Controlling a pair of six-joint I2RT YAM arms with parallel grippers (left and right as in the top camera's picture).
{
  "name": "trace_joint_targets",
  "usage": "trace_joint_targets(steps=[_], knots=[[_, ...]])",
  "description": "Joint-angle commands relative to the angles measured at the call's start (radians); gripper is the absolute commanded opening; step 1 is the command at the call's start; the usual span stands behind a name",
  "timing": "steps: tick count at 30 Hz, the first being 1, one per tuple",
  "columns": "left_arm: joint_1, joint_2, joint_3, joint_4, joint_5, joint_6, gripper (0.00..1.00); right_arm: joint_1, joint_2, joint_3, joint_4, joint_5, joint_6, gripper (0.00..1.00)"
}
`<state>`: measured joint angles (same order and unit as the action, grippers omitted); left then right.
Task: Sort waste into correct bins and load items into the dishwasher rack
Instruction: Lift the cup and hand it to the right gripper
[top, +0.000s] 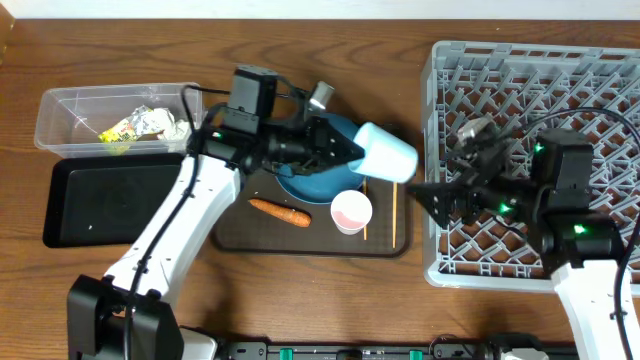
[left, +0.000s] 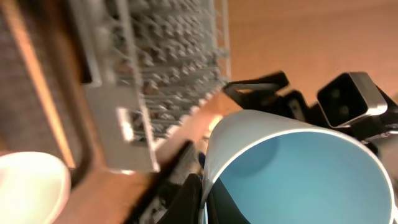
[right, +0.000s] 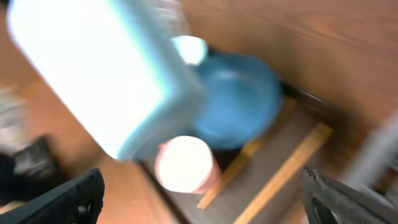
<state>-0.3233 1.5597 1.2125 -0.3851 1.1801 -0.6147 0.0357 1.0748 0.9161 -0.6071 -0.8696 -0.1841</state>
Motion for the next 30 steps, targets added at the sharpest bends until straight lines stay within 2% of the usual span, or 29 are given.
trace_joint_targets(steps=[1,13,20,30], knots=[[-0.019,0.002,0.006,0.021,0.095,-0.056,0.06,-0.041,0.012,0.016,0.006,-0.309,-0.155,0.99],[-0.065,0.002,0.006,0.035,0.095,-0.132,0.06,-0.051,0.012,0.016,0.049,-0.378,-0.179,0.98],[-0.105,0.002,0.006,0.145,0.095,-0.221,0.06,-0.05,0.012,0.016,0.05,-0.377,-0.18,0.97],[-0.117,0.002,0.006,0.182,0.094,-0.241,0.06,-0.05,0.012,0.016,0.052,-0.377,-0.18,0.86]])
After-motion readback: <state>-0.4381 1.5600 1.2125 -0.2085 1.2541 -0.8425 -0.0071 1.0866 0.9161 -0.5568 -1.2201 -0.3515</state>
